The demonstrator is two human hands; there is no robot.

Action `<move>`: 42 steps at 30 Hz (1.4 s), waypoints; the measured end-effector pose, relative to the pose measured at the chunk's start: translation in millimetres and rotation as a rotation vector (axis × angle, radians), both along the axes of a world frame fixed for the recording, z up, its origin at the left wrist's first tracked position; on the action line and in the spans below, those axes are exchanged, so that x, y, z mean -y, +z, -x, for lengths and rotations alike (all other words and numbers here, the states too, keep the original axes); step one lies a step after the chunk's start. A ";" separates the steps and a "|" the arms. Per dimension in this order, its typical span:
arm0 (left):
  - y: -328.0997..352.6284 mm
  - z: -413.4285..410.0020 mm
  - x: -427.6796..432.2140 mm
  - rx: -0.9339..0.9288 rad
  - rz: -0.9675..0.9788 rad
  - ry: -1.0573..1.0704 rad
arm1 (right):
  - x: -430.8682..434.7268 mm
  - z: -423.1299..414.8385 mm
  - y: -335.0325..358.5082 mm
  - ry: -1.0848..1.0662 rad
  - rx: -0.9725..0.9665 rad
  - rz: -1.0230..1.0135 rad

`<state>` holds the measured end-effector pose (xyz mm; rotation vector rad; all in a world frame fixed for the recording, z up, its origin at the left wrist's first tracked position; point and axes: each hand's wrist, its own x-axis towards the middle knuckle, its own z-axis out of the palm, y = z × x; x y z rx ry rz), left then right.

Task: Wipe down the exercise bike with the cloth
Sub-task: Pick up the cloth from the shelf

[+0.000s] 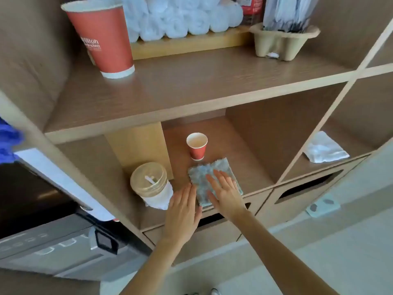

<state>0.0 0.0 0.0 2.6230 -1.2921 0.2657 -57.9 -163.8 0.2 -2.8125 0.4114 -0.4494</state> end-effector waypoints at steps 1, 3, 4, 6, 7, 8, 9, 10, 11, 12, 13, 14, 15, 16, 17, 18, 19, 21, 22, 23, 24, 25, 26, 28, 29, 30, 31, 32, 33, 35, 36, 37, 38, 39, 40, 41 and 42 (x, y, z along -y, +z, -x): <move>-0.5 -1.7 1.5 -0.014 -0.008 0.004 | 3.5 -5.5 -6.5 0.030 -0.028 -0.001; -4.3 -7.2 5.8 -0.021 0.007 0.000 | 12.0 -19.3 -14.7 0.043 -0.084 0.029; -6.5 -8.8 6.5 -0.004 0.004 -0.008 | 13.6 -24.4 -16.2 0.045 -0.129 0.046; -9.4 -13.5 8.7 -0.015 -0.007 -0.015 | 18.5 -34.2 -22.2 0.045 -0.197 0.059; -10.1 -15.0 9.5 -0.013 -0.007 -0.017 | 21.5 -37.2 -24.3 0.045 -0.230 0.064; -10.4 -16.5 10.6 -0.002 -0.003 -0.019 | 24.6 -38.4 -25.7 0.045 -0.259 0.064; -10.7 -17.2 11.7 0.000 0.006 -0.021 | 26.2 -39.6 -28.8 0.049 -0.278 0.068; -11.5 -18.3 12.8 -0.003 0.019 -0.022 | 26.3 -40.7 -29.5 0.046 -0.294 0.061; -12.0 -18.9 14.2 -0.006 0.034 -0.022 | 26.8 -42.2 -30.1 0.045 -0.293 0.062; -12.7 -19.4 15.3 -0.009 0.044 -0.026 | 26.6 -42.6 -31.5 0.039 -0.267 0.065; -12.5 -19.7 15.8 -0.013 0.045 -0.028 | 26.5 -42.4 -32.3 0.034 -0.241 0.069; -12.8 -19.7 16.1 -0.013 0.047 -0.030 | 26.5 -41.8 -32.1 0.025 -0.212 0.071; -12.6 -19.6 16.3 -0.012 0.046 -0.032 | 26.6 -41.1 -31.7 0.019 -0.190 0.073; -13.2 -19.8 16.6 -0.007 0.053 -0.034 | 26.9 -41.1 -31.6 0.013 -0.155 0.076; -12.9 -19.3 16.3 -0.014 0.047 -0.034 | 27.2 -41.6 -32.0 0.011 -0.125 0.077; -13.0 -18.4 16.2 -0.019 0.047 -0.034 | 26.8 -41.6 -32.4 0.007 -0.086 0.079; -12.5 -17.7 15.8 -0.023 0.047 -0.033 | 26.1 -41.3 -33.6 0.010 -0.056 0.079; -11.2 -16.3 15.3 -0.025 0.053 -0.034 | 25.0 -40.3 -37.0 0.017 0.010 0.081; -10.4 -15.8 15.1 -0.024 0.057 -0.036 | 25.0 -40.4 -37.5 0.019 0.038 0.073; -9.5 -15.3 14.6 -0.023 0.060 -0.040 | 24.9 -40.6 -37.6 0.025 0.061 0.061; -8.9 -14.7 13.7 -0.019 0.063 -0.042 | 24.6 -40.4 -37.2 0.034 0.079 0.046; -7.9 -14.0 12.7 -0.016 0.062 -0.044 | 24.6 -40.0 -36.9 0.050 0.099 0.039; -6.8 -13.6 11.8 -0.012 0.062 -0.046 | 25.1 -39.1 -35.5 0.072 0.119 0.033; -4.2 -12.8 9.9 -0.009 0.063 -0.052 | 26.9 -34.6 -31.9 0.105 0.183 0.018; -2.7 -12.3 9.2 -0.008 0.065 -0.053 | 27.7 -30.9 -29.5 0.111 0.222 0.008; -1.2 -11.7 8.7 -0.005 0.068 -0.055 | 28.2 -26.5 -26.1 0.113 0.259 0.002; 0.4 -11.2 8.8 -0.004 0.069 -0.057 | 28.2 -22.2 -22.1 0.115 0.291 0.002; 2.1 -10.7 8.8 -0.002 0.068 -0.061 | 28.2 -18.1 -17.3 0.119 0.318 0.006; 3.6 -9.8 9.3 -0.001 0.065 -0.066 | 28.2 -14.6 -11.9 0.123 0.342 0.010; 6.0 -7.4 10.2 0.013 0.069 -0.076 | 29.1 -7.8 0.8 0.123 0.372 0.014; 7.4 -6.4 11.0 0.021 0.072 -0.079 | 30.1 -4.1 7.3 0.120 0.375 0.013; 8.9 -5.1 11.8 0.024 0.073 -0.077 | 31.0 0.1 13.1 0.118 0.371 0.010; 10.1 -4.2 12.7 0.023 0.070 -0.075 | 32.0 4.5 18.0 0.119 0.368 0.007; 10.6 -3.5 13.6 0.025 0.066 -0.072 | 32.6 8.7 22.0 0.122 0.367 0.005; 10.6 -2.7 14.6 0.030 0.063 -0.069 | 32.9 12.9 25.3 0.123 0.364 -0.001; 10.4 -0.9 15.5 0.037 0.058 -0.063 | 33.0 16.8 28.0 0.124 0.360 -0.010; 10.4 1.8 15.8 0.043 0.053 -0.054 | 33.2 19.9 30.7 0.127 0.359 -0.020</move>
